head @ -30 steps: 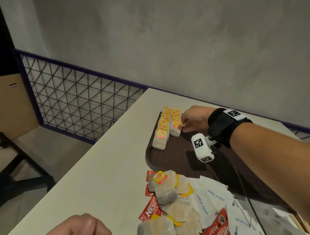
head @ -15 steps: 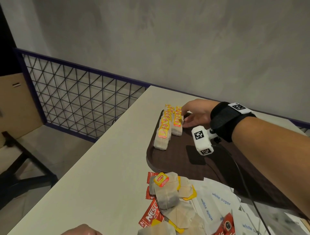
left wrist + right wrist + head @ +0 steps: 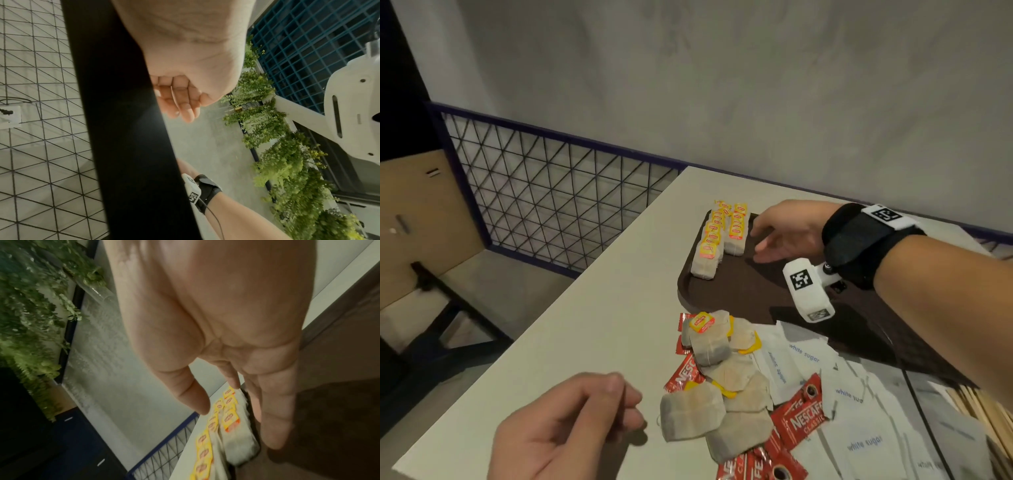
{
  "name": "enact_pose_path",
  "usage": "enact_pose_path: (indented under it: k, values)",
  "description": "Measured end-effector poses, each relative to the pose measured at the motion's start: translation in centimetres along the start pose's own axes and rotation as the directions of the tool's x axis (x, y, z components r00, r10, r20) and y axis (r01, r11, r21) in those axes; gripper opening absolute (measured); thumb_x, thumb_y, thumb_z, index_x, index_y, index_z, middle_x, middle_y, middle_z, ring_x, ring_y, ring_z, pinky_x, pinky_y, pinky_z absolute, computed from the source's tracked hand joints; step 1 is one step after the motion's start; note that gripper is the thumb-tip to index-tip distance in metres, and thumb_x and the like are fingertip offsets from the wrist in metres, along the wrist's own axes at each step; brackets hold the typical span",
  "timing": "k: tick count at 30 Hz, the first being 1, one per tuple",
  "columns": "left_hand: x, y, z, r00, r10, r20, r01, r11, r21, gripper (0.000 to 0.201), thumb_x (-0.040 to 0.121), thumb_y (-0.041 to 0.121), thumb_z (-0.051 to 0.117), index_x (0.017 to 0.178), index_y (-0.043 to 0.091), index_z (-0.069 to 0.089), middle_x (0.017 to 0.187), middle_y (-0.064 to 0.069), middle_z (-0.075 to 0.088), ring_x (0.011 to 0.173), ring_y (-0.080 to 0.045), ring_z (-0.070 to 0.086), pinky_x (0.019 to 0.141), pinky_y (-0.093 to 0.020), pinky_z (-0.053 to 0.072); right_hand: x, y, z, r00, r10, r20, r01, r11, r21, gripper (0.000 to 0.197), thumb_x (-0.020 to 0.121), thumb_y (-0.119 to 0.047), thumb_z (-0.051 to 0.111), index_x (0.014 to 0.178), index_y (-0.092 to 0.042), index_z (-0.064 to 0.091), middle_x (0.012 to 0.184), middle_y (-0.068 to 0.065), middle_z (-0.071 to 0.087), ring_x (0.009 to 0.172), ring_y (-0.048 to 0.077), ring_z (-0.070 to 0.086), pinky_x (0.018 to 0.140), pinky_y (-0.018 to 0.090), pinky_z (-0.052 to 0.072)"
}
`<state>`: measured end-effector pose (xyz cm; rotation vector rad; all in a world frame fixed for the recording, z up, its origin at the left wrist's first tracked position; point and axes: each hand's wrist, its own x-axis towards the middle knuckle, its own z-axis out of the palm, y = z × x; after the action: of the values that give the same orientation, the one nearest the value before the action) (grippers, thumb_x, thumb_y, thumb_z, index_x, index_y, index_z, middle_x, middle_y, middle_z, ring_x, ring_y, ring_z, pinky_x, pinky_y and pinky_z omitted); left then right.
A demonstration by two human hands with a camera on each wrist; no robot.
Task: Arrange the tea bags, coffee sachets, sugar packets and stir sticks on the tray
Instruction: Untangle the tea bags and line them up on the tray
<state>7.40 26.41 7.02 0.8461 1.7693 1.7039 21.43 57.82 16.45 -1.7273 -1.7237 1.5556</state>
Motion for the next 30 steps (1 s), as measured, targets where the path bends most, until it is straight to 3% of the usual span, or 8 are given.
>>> enact_pose_path:
  k: [3, 6, 11, 13, 16, 20, 24, 30]
  values:
    - [-0.7, 0.2, 0.2, 0.980, 0.197, 0.008, -0.195, 0.976, -0.096, 0.020, 0.082, 0.015, 0.078, 0.063, 0.018, 0.075, 0.060, -0.012, 0.070, 0.052, -0.013, 0.065, 0.054, -0.013, 0.051, -2.6, -0.3, 0.8, 0.997, -0.078, 0.031, 0.080, 0.994, -0.079, 0.031, 0.098, -0.007, 0.059, 0.127, -0.001, 0.052, 0.114, 0.026, 0.056, 0.099, 0.037, 0.067, 0.068, 0.037, 0.063]
    - [-0.4, -0.5, -0.1, 0.940, 0.299, 0.163, -0.320, 0.940, 0.121, 0.010, 0.071, 0.039, 0.070, 0.077, 0.032, 0.074, 0.080, 0.008, 0.073, 0.078, -0.010, 0.066, 0.070, -0.011, 0.046, -6.5, 0.2, 1.9, 0.964, -0.231, 0.134, 0.258, 0.936, -0.239, 0.023, 0.097, -0.006, 0.060, 0.121, -0.008, 0.058, 0.098, 0.017, 0.063, 0.087, 0.029, 0.067, 0.082, 0.040, 0.061]
    - [-0.5, -1.3, -0.5, 0.857, 0.341, 0.387, -0.488, 0.778, 0.395, 0.023, 0.074, 0.031, 0.071, 0.096, 0.040, 0.068, 0.100, 0.027, 0.062, 0.106, -0.004, 0.057, 0.083, -0.004, 0.038, -13.5, 3.7, 4.5, 0.834, -0.295, 0.467, 0.536, 0.635, -0.556, 0.024, 0.088, -0.014, 0.077, 0.108, -0.026, 0.072, 0.092, 0.005, 0.073, 0.077, 0.021, 0.065, 0.073, 0.036, 0.055]
    - [-0.5, -1.5, -0.4, 0.820, 0.333, 0.465, -0.541, 0.716, 0.442, 0.031, 0.073, 0.039, 0.070, 0.104, 0.042, 0.065, 0.106, 0.030, 0.057, 0.110, -0.003, 0.052, 0.086, -0.006, 0.036, -15.1, 5.4, 5.0, 0.811, -0.282, 0.512, 0.581, 0.484, -0.654, 0.029, 0.086, -0.019, 0.078, 0.108, -0.035, 0.070, 0.095, -0.003, 0.071, 0.084, 0.020, 0.067, 0.076, 0.036, 0.057]
    - [-0.6, -1.6, 0.0, 0.791, 0.307, 0.530, -0.586, 0.630, 0.510, 0.038, 0.074, 0.053, 0.064, 0.111, 0.045, 0.062, 0.110, 0.031, 0.050, 0.112, 0.000, 0.044, 0.090, -0.014, 0.037, -16.3, 7.4, 5.7, 0.778, -0.396, 0.488, 0.610, 0.291, -0.737, 0.033, 0.089, -0.021, 0.071, 0.114, -0.041, 0.064, 0.096, -0.014, 0.061, 0.087, 0.007, 0.059, 0.071, 0.022, 0.050]
    - [-0.9, -1.6, 0.3, 0.805, 0.282, 0.521, -0.577, 0.576, 0.579, 0.028, 0.080, 0.061, 0.062, 0.103, 0.044, 0.063, 0.105, 0.027, 0.051, 0.106, 0.002, 0.041, 0.089, -0.022, 0.041, -16.2, 8.0, 6.5, 0.765, -0.487, 0.422, 0.596, 0.284, -0.751, 0.033, 0.092, -0.016, 0.064, 0.117, -0.037, 0.064, 0.096, -0.014, 0.055, 0.087, 0.005, 0.054, 0.069, 0.018, 0.043]
    - [-1.2, -1.5, 0.3, 0.822, 0.305, 0.481, -0.562, 0.575, 0.595, 0.020, 0.087, 0.055, 0.059, 0.094, 0.039, 0.067, 0.100, 0.025, 0.055, 0.101, 0.001, 0.044, 0.084, -0.020, 0.041, -16.2, 7.8, 6.5, 0.784, -0.452, 0.425, 0.578, 0.284, -0.765, 0.031, 0.094, -0.017, 0.064, 0.117, -0.036, 0.065, 0.098, -0.013, 0.056, 0.088, 0.008, 0.055, 0.068, 0.018, 0.045]
    - [-0.9, -1.7, -0.1, 0.868, 0.360, 0.342, -0.492, 0.721, 0.488, 0.013, 0.091, 0.040, 0.064, 0.087, 0.033, 0.074, 0.091, 0.022, 0.066, 0.094, -0.004, 0.056, 0.074, -0.022, 0.047, -16.4, 9.1, 6.5, 0.769, -0.426, 0.476, 0.586, 0.174, -0.791, 0.027, 0.095, -0.029, 0.065, 0.120, -0.038, 0.065, 0.101, -0.015, 0.054, 0.093, 0.007, 0.054, 0.075, 0.019, 0.047]
